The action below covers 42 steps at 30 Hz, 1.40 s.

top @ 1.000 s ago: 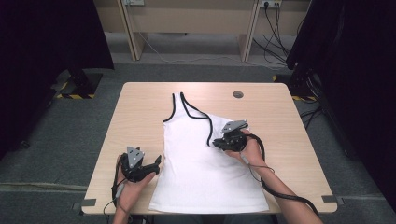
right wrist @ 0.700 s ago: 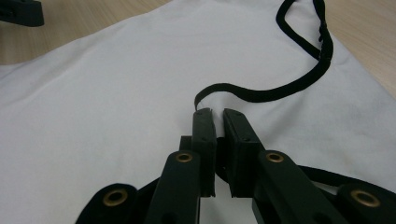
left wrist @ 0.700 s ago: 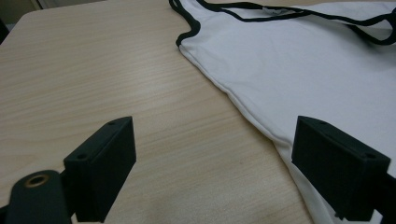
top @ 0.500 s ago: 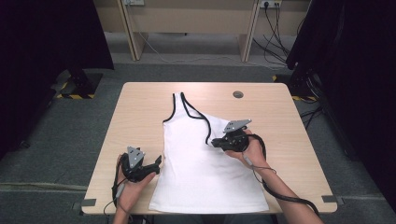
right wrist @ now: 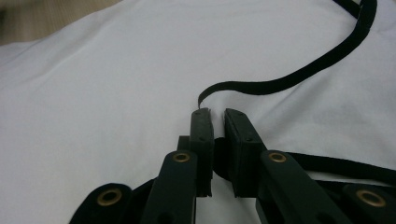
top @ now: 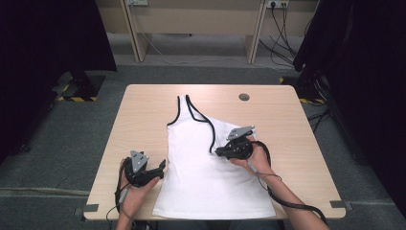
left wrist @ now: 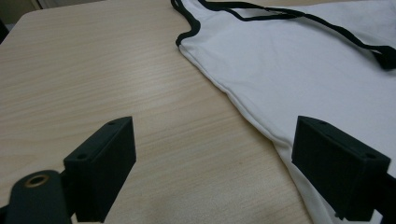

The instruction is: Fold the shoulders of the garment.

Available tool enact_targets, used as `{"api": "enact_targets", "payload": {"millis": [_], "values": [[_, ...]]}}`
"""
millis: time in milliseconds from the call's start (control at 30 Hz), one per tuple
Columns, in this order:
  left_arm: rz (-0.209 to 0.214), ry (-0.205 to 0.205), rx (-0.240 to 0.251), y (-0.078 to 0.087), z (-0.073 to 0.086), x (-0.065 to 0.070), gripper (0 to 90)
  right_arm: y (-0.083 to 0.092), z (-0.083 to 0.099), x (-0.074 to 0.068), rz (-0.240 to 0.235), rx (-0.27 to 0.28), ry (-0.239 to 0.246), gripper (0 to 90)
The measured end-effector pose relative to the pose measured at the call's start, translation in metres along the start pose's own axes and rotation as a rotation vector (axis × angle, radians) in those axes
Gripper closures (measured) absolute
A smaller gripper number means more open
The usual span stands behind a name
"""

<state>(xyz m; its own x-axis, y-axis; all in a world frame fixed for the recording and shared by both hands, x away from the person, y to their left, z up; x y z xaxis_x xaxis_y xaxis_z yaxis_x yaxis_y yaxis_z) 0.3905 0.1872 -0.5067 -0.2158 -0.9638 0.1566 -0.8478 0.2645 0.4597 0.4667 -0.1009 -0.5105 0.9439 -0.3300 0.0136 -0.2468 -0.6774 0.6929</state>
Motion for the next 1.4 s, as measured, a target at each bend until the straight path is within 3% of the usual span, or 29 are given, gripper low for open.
{"api": "enact_targets", "payload": {"millis": [300,333,367,400,567,600,667,700,733,767,933,1400], "values": [[0.0,-0.001,0.003,0.0,0.0,0.0,13.4,0.007,-0.005,0.002,-0.027,0.038,-0.034,67.2],[-0.001,-0.003,0.0,0.0,0.0,0.0,13.4,0.013,-0.01,0.007,-0.011,0.071,-0.046,67.0],[-0.001,-0.003,0.0,0.0,0.0,0.0,13.5,0.013,-0.01,0.007,-0.011,0.071,-0.046,67.0],[-0.001,-0.003,0.0,0.0,0.0,0.0,13.5,0.018,-0.015,0.015,0.005,0.11,-0.088,67.0],[0.0,-0.002,0.0,0.0,0.0,0.001,13.5,0.017,-0.015,0.023,0.032,0.114,-0.12,66.4],[0.0,-0.002,0.0,0.0,0.0,0.001,13.5,0.011,-0.01,0.028,0.062,0.073,-0.131,66.4],[0.001,0.0,0.0,0.0,0.0,0.001,13.4,0.011,-0.01,0.028,0.062,0.073,-0.131,66.5],[0.001,0.002,0.0,0.0,0.0,0.0,13.4,0.004,-0.005,0.027,0.077,0.024,-0.105,66.1],[0.001,0.002,0.0,0.0,0.0,0.0,13.4,0.004,-0.005,0.027,0.077,0.024,-0.105,66.1],[0.001,0.002,0.0,0.0,0.0,0.0,13.4,-0.001,-0.001,0.025,0.098,-0.012,-0.078,66.1],[0.001,-0.001,0.001,0.0,0.0,0.001,13.4,-0.003,-0.001,0.021,0.133,-0.033,-0.021,62.9],[0.001,0.005,0.001,0.0,0.0,0.0,13.3,-0.001,-0.001,0.015,0.106,-0.018,-0.022,58.5]]}}
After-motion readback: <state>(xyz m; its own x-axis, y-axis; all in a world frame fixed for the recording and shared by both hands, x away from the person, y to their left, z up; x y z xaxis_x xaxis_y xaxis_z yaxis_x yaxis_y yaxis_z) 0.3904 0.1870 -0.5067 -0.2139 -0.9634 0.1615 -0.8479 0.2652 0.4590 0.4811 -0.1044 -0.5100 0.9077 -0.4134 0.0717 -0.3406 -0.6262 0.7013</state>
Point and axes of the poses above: each handheld gripper's, and its own axes: y roughly backward along the jaws, z roughly out of its underside, x roughly to its right, the point moved 6 cm from there along -y, roughly forward along the jaws, and after that the axes turned 12 degrees about y, right-handed, at the moved point
